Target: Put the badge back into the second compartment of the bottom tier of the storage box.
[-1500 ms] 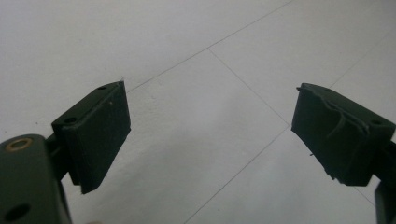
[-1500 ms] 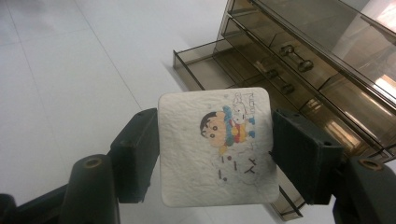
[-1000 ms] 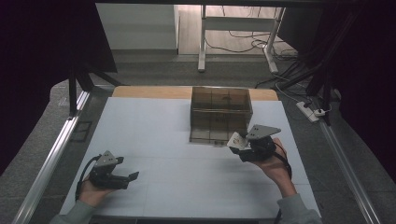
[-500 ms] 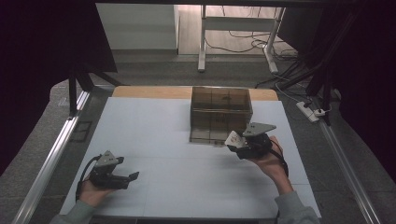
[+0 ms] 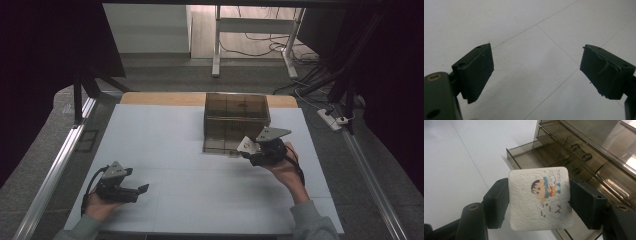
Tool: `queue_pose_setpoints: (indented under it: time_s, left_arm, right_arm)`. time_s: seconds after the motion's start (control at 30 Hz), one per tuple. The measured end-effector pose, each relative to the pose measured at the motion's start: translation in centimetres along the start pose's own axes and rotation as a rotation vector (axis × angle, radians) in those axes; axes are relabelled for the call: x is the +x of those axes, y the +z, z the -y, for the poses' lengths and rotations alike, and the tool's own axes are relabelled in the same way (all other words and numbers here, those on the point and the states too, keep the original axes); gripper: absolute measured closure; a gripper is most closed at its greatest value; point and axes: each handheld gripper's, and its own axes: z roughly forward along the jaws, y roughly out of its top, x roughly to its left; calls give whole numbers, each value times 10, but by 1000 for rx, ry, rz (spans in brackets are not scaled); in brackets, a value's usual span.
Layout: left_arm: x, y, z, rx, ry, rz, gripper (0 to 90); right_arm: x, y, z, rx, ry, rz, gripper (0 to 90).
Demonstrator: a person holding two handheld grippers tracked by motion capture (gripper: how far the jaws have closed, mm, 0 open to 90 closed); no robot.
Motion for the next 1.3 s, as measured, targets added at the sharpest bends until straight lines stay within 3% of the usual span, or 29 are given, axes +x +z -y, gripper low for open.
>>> queue_pose_setpoints:
  time_s: [0.37, 0.7, 1.0, 1.3]
  left_arm:
    - [0, 0, 0, -1, 0, -1, 114]
    - [0, 0, 1, 3, 0, -4, 115]
    - [2, 0, 2, 0, -4, -1, 115]
    - [2, 0, 2, 4, -3, -1, 116]
  right_arm:
    - [-7, 6, -7, -2, -5, -2, 333]
    - [-15, 22, -13, -12, 12, -27, 333]
    - [-16, 49, -22, 30, -16, -58, 333]
    - [-25, 61, -20, 74, -22, -64, 333]
